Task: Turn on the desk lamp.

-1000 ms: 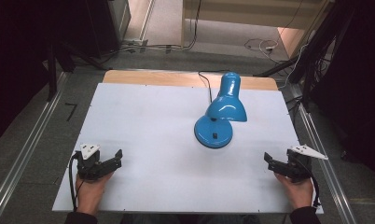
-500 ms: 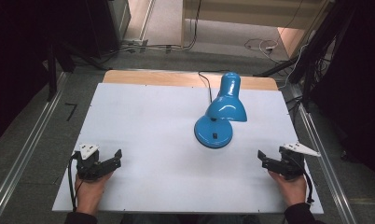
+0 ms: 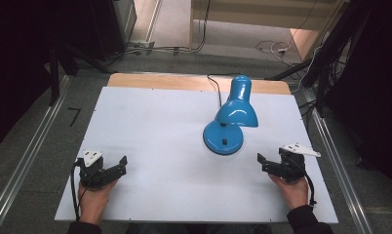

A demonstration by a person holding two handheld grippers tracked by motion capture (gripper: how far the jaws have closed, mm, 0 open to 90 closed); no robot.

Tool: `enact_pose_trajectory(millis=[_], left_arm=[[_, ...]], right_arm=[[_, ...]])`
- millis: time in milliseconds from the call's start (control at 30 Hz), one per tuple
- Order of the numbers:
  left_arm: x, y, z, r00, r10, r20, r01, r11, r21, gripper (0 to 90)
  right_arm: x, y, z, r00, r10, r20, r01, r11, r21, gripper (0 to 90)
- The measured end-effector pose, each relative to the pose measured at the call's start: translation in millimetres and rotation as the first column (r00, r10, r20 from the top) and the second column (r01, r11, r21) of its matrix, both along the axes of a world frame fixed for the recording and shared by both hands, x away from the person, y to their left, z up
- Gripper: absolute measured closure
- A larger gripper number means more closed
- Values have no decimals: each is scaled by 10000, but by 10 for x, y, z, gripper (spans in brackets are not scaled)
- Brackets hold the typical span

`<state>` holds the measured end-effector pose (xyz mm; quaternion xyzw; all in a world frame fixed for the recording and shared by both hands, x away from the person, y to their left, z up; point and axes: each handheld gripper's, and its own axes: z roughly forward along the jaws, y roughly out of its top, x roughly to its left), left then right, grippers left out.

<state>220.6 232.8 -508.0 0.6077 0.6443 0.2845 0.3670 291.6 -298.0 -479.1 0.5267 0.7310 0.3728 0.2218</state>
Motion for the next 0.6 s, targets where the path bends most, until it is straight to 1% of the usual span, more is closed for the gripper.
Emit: enact_pose_trajectory(millis=[200,600], left_arm=[[0,3,0,10000,8,0,-8,10000,-9,152],[2,0,0,10000,-5,1,5,10000,-11,153]], right_arm=[[41,117,8,9997,219,49,-219,9998,-38,107],[98,247,-1,9993,378,76,-378,9993,15,109]])
